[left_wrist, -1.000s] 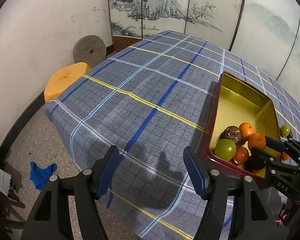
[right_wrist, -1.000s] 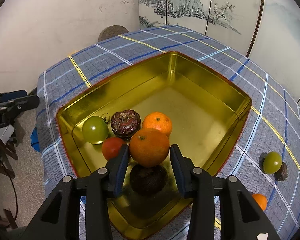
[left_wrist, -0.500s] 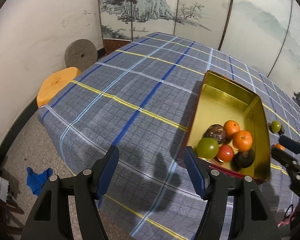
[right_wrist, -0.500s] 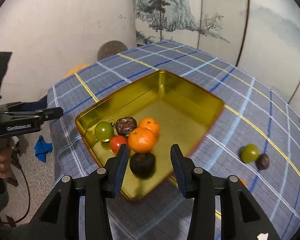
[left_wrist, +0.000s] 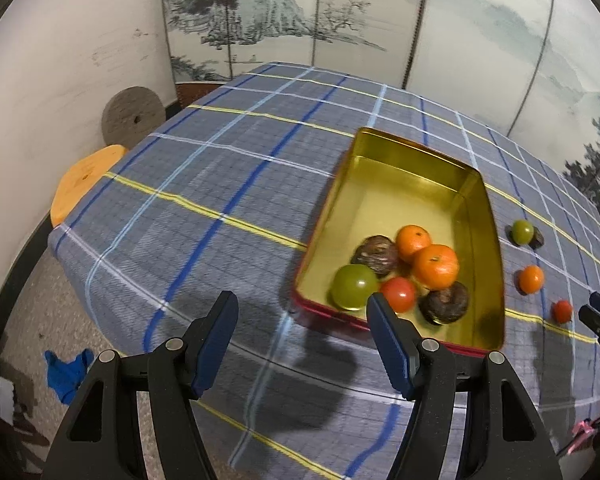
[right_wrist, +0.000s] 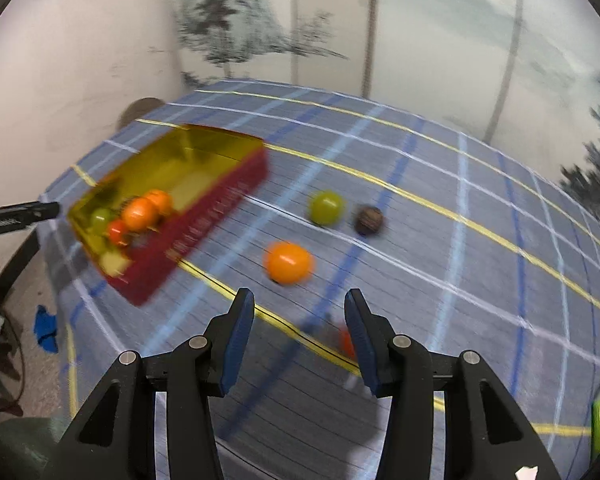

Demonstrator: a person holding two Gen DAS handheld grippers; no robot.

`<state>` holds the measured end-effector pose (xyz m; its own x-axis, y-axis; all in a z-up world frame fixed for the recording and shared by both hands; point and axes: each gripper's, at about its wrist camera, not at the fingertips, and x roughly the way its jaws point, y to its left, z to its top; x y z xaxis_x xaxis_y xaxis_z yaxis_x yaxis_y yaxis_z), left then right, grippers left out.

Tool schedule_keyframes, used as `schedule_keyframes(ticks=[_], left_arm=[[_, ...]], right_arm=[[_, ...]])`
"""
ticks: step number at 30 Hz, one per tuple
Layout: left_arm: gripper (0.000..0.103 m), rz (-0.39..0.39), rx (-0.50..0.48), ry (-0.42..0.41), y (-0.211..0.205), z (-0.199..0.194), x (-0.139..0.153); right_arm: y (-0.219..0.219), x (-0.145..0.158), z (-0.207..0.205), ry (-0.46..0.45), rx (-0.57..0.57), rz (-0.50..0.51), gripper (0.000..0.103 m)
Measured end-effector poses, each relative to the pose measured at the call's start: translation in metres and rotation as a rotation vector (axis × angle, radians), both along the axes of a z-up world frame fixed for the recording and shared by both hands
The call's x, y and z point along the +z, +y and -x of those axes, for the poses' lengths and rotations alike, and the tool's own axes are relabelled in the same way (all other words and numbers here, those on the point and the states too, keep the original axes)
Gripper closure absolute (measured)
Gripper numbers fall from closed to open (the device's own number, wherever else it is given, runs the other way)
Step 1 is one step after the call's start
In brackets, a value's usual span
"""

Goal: Organize fruits
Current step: 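Move the right tool to the red tomato and grasp it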

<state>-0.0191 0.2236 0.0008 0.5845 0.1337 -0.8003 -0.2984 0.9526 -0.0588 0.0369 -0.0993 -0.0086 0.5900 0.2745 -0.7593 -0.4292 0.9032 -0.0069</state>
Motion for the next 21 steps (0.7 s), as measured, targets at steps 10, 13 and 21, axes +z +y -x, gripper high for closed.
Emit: schedule_keyframes(ticks=[10, 13, 21], left_arm=[[0.036, -0.009, -0.085, 0.002, -0.038, -0.012, 0.003], [0.036, -0.009, -0.112, 0.010, -0.050, -0.017, 0.003], [0.036, -0.012, -0.166, 0.031, -0.076, -0.029, -0.002]], right_arm=[[-0.036, -0.031, -0.003, 0.059, -0.077, -0.002, 0.059], [-0.035, -0.037, -0.007, 0.064, -0.075, -0.006, 0.059], [-0.031, -0.056, -0.023, 0.098, -0.067, -0.001, 0.059]])
